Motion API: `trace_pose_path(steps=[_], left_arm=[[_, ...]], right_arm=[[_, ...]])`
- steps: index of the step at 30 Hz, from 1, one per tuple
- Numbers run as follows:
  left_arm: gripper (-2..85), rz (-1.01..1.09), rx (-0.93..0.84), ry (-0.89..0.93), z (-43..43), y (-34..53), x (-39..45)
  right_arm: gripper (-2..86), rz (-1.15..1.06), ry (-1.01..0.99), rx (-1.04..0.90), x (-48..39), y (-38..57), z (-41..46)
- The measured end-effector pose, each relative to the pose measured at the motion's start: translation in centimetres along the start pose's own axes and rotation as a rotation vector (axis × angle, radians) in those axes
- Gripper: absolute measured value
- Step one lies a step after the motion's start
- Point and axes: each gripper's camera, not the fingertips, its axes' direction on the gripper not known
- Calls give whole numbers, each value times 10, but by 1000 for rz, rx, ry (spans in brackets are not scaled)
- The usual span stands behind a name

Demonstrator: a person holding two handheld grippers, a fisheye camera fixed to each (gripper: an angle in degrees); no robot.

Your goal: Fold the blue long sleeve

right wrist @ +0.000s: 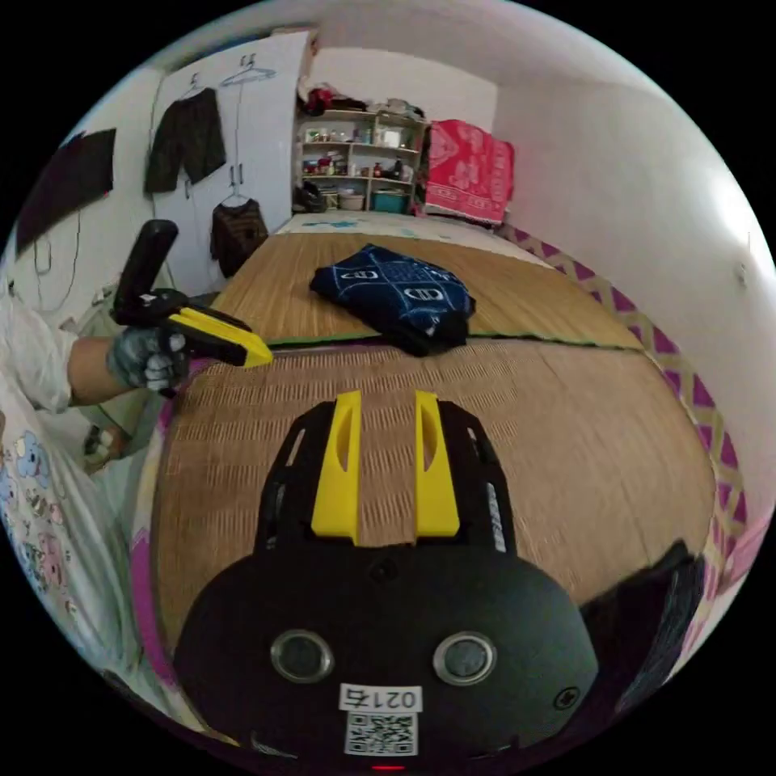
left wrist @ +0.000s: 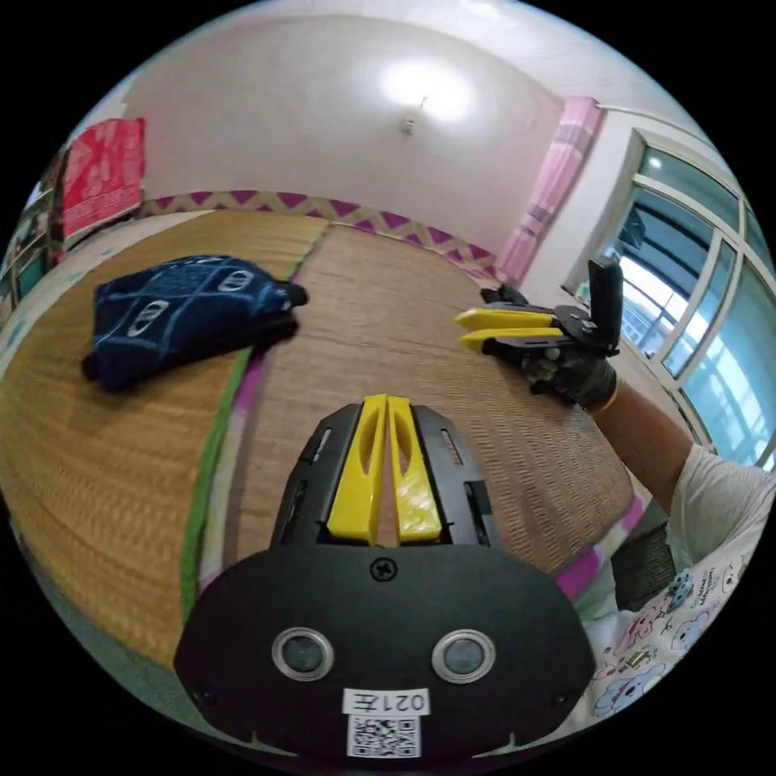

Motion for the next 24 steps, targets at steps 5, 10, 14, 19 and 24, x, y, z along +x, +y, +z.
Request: trace_pose_path(steps=[5, 10, 14, 19, 24], left_arm=[[-9, -82, 63, -125, -60, 43, -44], [-10, -161, 74, -136, -97, 78, -86], [-10, -181, 62, -126, -111, 94, -103], [-10, -184, 43, -124, -128, 107, -119], [-9, -194, 59, -113, -149, 112, -127]], right_arm=[[123, -285, 68, 11, -85, -119, 114], [137, -532, 100, -20, -161, -200, 200], [142, -689, 145, -45, -210, -239, 253], [65, -761, 326, -134, -235, -242, 293], [41, -428, 81, -19, -189, -254, 234]])
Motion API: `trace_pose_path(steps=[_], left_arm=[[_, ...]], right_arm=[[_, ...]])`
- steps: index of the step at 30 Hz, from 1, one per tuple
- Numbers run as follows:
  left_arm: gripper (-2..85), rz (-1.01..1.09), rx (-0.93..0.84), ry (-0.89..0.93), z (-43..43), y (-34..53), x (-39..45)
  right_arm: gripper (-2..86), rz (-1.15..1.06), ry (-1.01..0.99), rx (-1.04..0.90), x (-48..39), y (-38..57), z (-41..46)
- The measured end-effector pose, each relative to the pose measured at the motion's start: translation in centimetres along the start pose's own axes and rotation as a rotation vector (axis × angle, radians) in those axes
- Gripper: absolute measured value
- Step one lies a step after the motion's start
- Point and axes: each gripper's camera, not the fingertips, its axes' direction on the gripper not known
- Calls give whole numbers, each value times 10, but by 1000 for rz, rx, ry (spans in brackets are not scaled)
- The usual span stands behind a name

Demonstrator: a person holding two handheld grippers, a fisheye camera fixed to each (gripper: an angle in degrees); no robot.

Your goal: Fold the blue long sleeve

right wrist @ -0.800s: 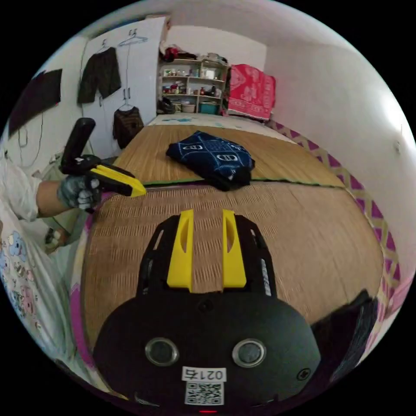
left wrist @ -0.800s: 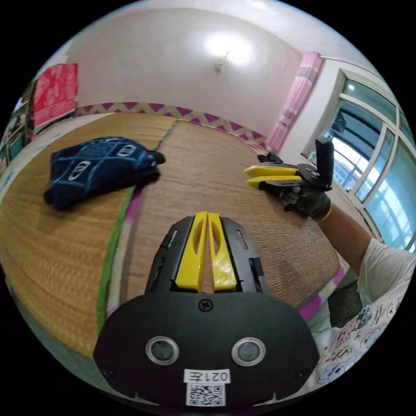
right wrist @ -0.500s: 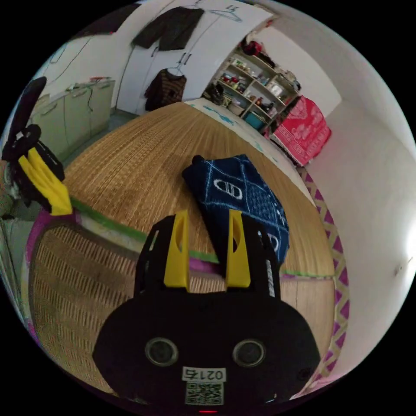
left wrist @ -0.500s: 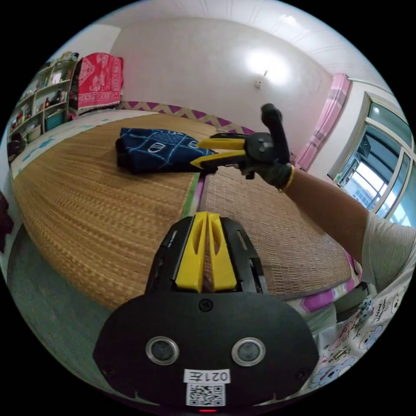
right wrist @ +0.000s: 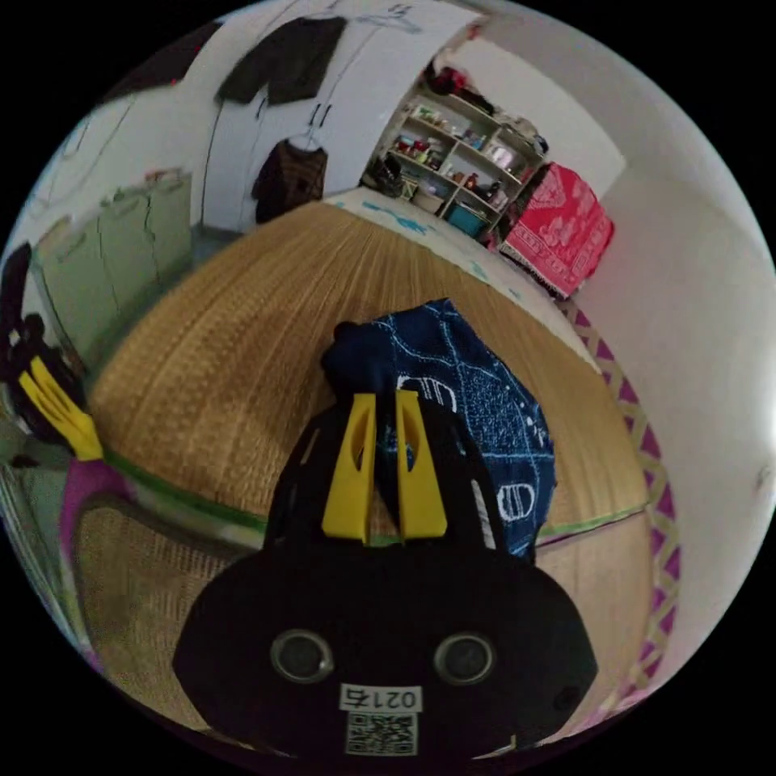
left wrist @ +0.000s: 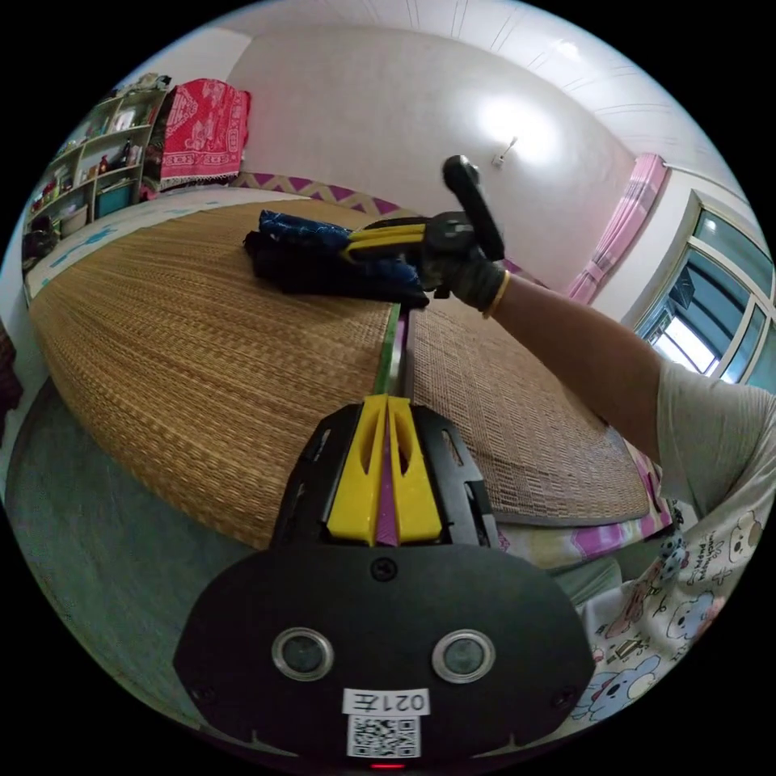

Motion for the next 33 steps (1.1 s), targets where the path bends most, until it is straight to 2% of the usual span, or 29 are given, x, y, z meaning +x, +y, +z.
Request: trace_pose_path(steps=[3, 7, 13, 20, 25, 28, 33], left_arm=[[-9, -2, -3, 26, -6, -2, 0], [-2, -27, 10, 89, -10, 0, 3], [44, -83, -91, 359, 22, 7, 18], [23, 1, -168, 396, 37, 17, 63], [5, 30, -143, 369, 20, 21, 68], [-4, 15, -116, 335, 8, 23, 57], [-9, -21, -118, 332, 4, 30, 47]], right_arm=[[26, 127, -139, 46, 36, 23, -28], [16, 138, -61, 50, 39, 78, -86], [14, 93, 50, -161, -32, 210, -146], [28, 209, 79, -231, -134, 323, -235], [87, 295, -36, -340, -152, 344, -301], [118, 349, -89, -205, -152, 331, -336], [121, 299, -65, -171, -163, 287, -281]])
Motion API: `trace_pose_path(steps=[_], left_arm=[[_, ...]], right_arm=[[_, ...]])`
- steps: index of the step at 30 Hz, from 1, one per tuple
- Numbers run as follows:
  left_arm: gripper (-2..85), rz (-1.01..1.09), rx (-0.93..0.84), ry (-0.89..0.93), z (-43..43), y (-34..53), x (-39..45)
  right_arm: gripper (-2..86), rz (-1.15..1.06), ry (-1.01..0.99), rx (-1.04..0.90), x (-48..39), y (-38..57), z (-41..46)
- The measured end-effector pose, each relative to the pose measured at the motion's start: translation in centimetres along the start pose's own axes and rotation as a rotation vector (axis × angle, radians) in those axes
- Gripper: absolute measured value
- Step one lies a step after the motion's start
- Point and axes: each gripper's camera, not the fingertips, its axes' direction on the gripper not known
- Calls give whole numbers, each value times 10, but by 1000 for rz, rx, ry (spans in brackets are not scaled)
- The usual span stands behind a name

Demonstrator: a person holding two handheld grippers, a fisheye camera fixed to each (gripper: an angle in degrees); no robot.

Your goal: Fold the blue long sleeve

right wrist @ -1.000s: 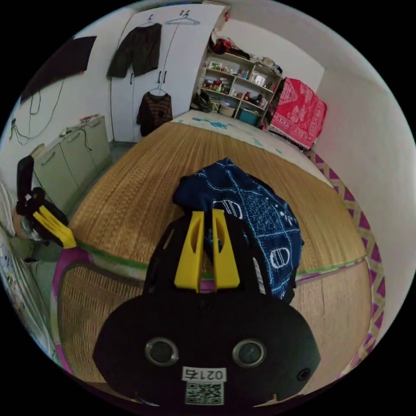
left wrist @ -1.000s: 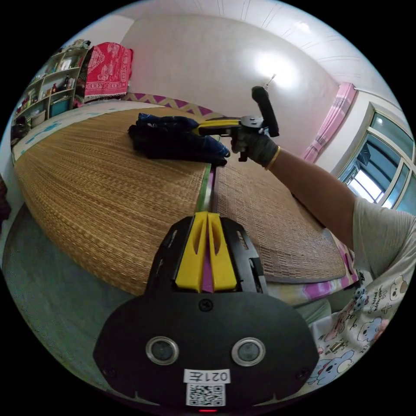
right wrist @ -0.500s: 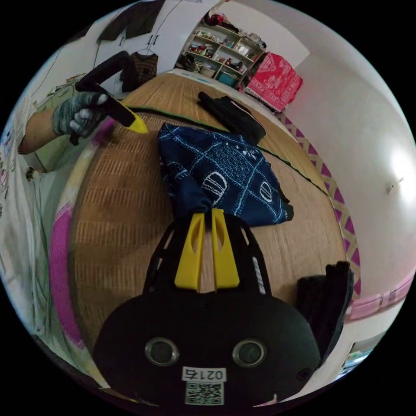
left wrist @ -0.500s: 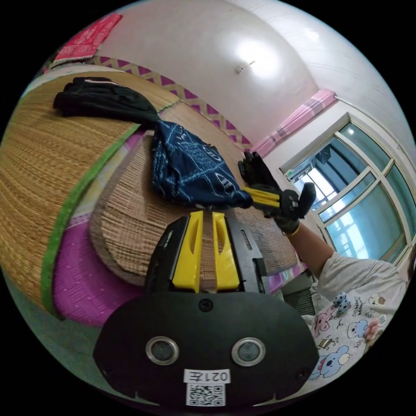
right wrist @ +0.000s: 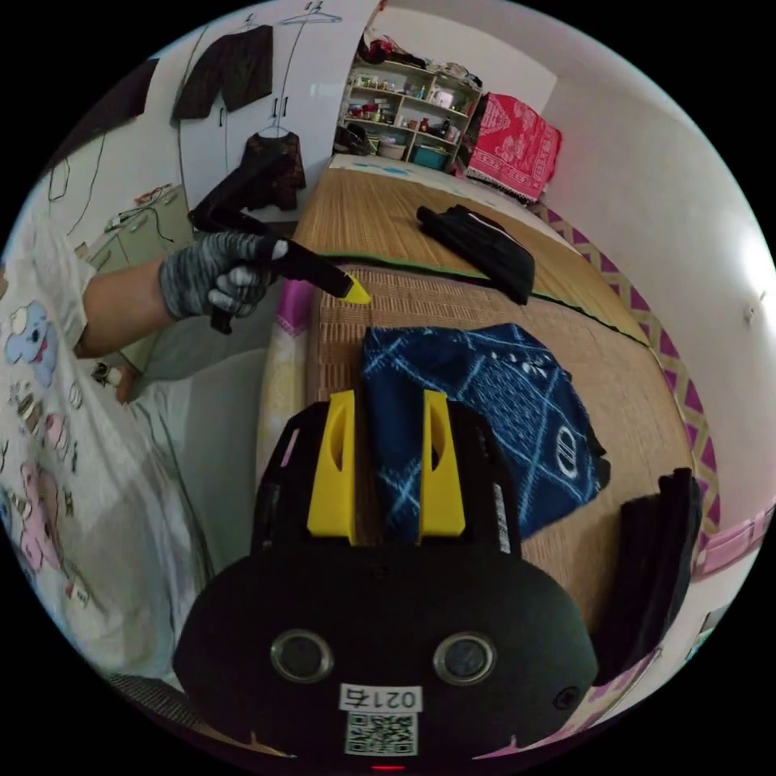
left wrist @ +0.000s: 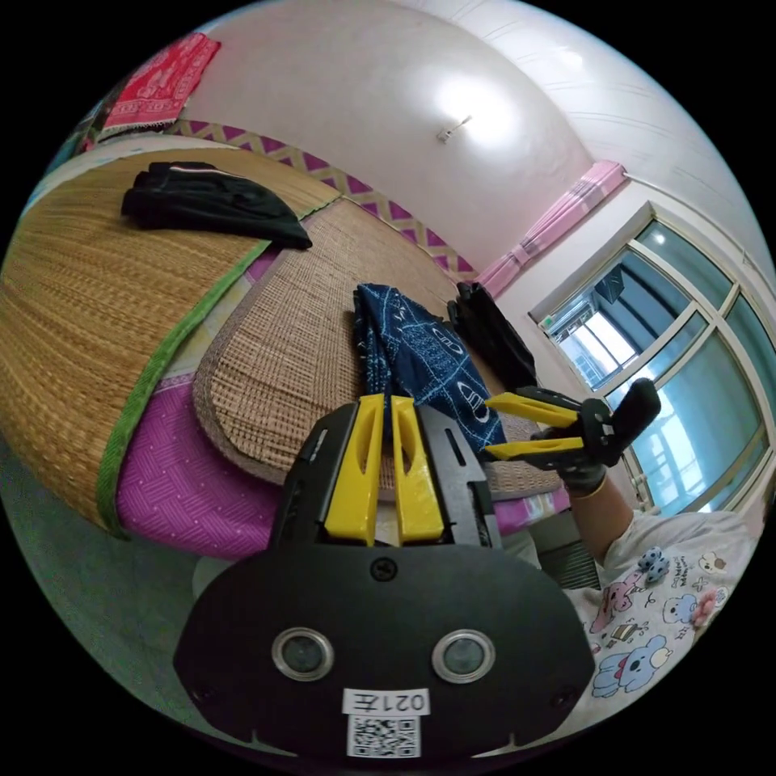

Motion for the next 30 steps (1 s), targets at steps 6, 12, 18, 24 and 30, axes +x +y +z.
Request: trace_pose_path(steps=[6, 12, 18, 24, 30], left_arm=[[-10, 12, -20, -36, -4, 11, 0], [-10, -7, -18, -28, 1, 11, -5], [-10, 15, -25, 3, 22, 1, 4], [-9, 53, -46, 13, 51, -15, 19], [10, 135, -83, -16, 82, -45, 36]], right_arm=[[105, 112, -28, -15, 19, -34, 57], [17, 408, -161, 174, 92, 14, 12], [8, 779, -186, 524, 184, 170, -112], [11, 1135, 27, 604, 191, 380, -198], [43, 1347, -37, 432, 170, 491, -181]])
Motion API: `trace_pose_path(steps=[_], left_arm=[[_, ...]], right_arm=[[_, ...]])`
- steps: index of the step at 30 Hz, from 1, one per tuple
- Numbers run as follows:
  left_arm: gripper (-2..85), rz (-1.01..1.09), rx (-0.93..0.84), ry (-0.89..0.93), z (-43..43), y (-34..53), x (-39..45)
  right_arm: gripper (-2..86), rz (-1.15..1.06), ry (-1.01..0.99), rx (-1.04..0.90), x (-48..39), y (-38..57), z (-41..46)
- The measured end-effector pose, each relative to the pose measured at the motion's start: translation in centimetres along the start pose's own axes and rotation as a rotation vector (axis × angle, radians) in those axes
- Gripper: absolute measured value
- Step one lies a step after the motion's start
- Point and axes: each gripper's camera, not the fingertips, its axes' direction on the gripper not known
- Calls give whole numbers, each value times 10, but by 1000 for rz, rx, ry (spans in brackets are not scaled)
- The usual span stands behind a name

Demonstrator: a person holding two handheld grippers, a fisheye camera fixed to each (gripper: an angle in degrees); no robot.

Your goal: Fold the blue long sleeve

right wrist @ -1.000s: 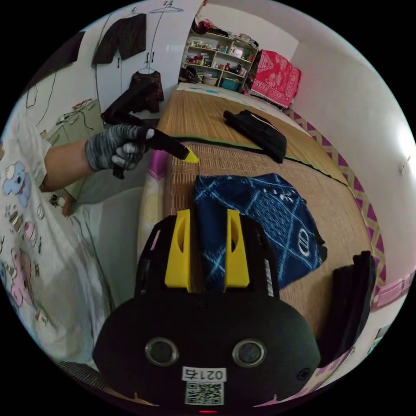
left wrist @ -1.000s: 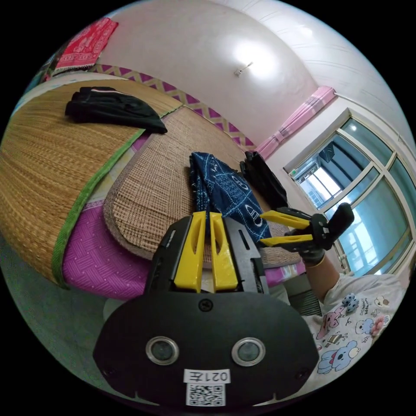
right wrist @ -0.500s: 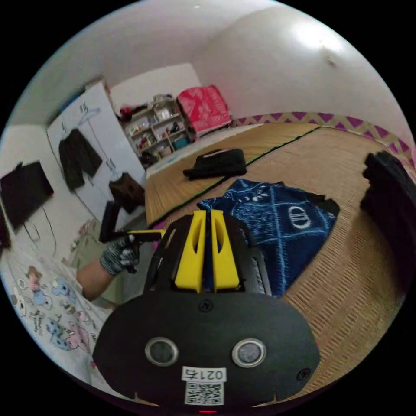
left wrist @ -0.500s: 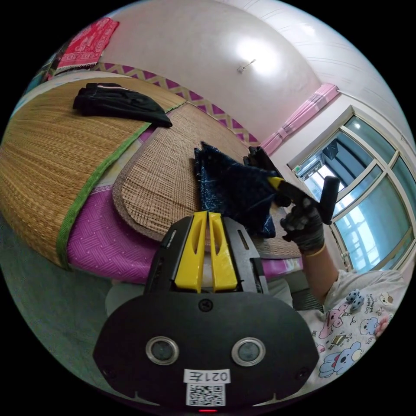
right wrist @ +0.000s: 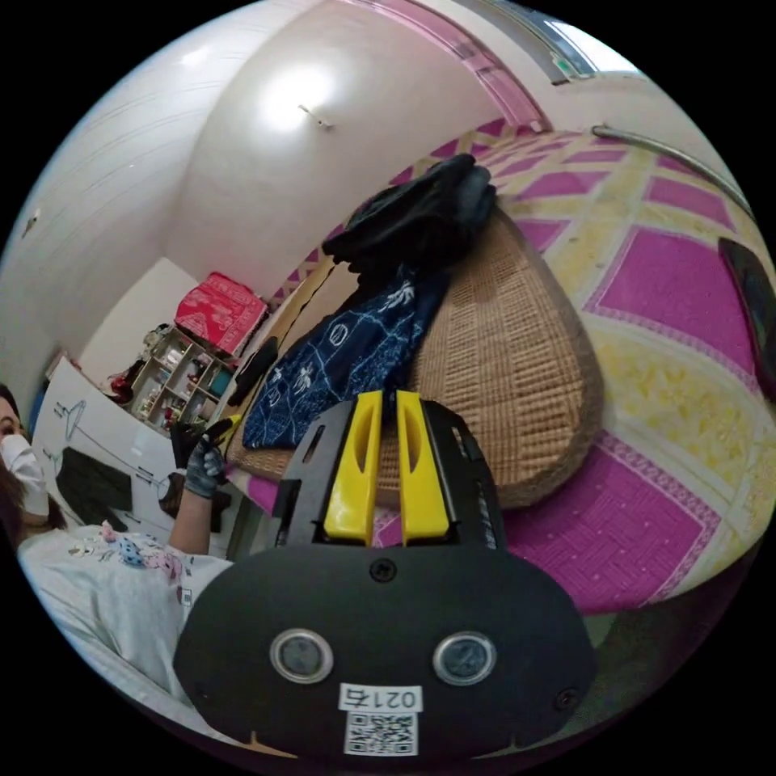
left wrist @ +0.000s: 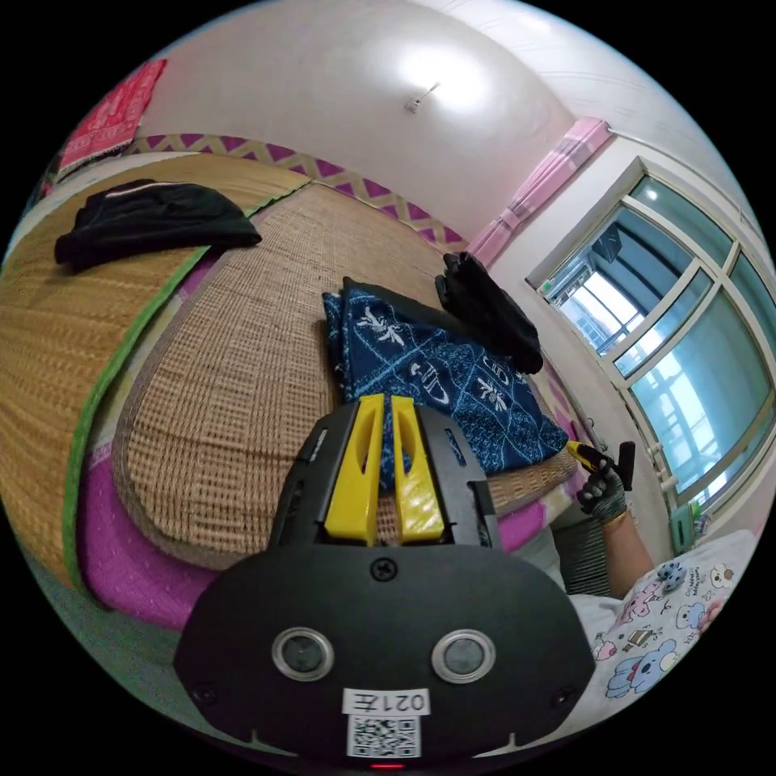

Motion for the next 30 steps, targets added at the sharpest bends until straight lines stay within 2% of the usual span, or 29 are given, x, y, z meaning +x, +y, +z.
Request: trace_pose_path(steps=[4, 8, 12, 15, 21, 24, 26, 30], left_arm=[[53, 84, -45, -40, 26, -46, 3], [67, 105, -91, -58, 56, -95, -9], [79, 42, -178, 9, 91, -135, -38], [88, 16, -229, 29, 109, -148, -52], [45, -43, -278, 169, 133, -157, -68], [20, -11, -211, 203, 118, -155, -64], [12, 47, -122, 233, 96, -149, -55], [3, 234, 76, 420, 17, -114, -24]], right_arm=[[75, -170, 71, 18, -17, -52, -2], [93, -365, 133, -121, -35, -144, 66], [107, -357, 184, -231, -23, -215, 127], [106, -305, 148, -293, -9, -249, 160], [41, -289, 46, -323, -11, -266, 183], [14, -283, 2, -271, -16, -265, 169], [11, -308, -98, -206, -28, -258, 140], [8, -426, -291, -121, -61, -227, 69]])
